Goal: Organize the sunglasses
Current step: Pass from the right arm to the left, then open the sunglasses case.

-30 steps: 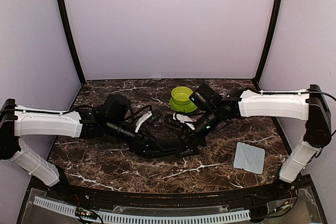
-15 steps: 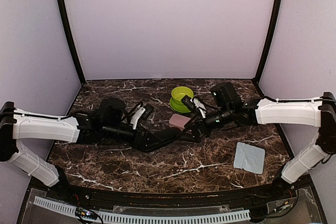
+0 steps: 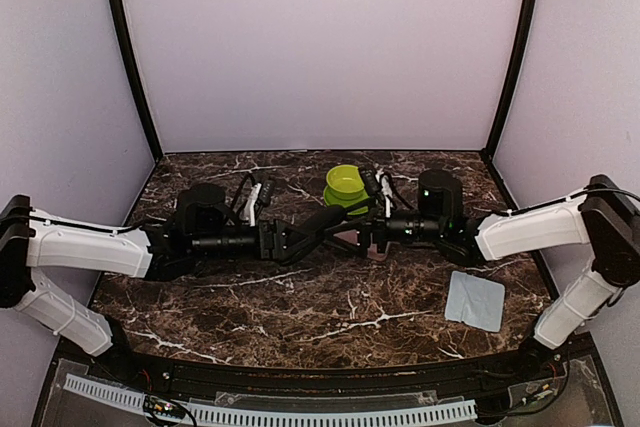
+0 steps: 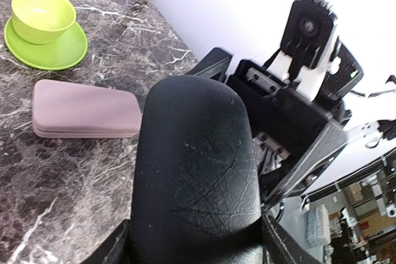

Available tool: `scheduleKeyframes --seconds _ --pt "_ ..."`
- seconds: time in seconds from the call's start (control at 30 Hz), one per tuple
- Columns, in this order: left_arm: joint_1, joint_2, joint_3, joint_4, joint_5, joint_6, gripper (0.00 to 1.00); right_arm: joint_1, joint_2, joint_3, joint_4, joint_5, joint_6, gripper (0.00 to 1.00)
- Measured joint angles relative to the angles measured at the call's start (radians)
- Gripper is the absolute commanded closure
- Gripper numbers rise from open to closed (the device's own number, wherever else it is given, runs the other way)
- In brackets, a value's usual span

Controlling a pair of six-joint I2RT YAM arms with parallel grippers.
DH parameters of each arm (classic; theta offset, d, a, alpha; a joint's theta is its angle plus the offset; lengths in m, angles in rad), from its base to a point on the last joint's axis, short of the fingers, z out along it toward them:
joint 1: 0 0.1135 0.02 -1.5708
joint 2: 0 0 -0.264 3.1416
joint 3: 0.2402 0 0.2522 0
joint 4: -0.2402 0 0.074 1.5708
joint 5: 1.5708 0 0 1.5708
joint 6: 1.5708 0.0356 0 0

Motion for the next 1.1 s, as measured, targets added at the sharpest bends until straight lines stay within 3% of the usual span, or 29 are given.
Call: scheduleKeyframes --seconds 0.37,1.03,1.1 --pt "0.005 0.051 -0.023 0.180 0.029 -0.137 1.00 -0.005 0.099 -0.050 0.323 0.001 0.016 0.00" --pt "0.018 0.091 -0.056 0.366 0.069 -0.188 1.00 -0.016 0.178 -0.061 0.585 -0.001 0.024 0.00" --pt "0.015 0.091 -0.062 0.377 0.082 -0.188 1.00 -0.022 0.195 -0.062 0.614 -0.029 0.201 0.00"
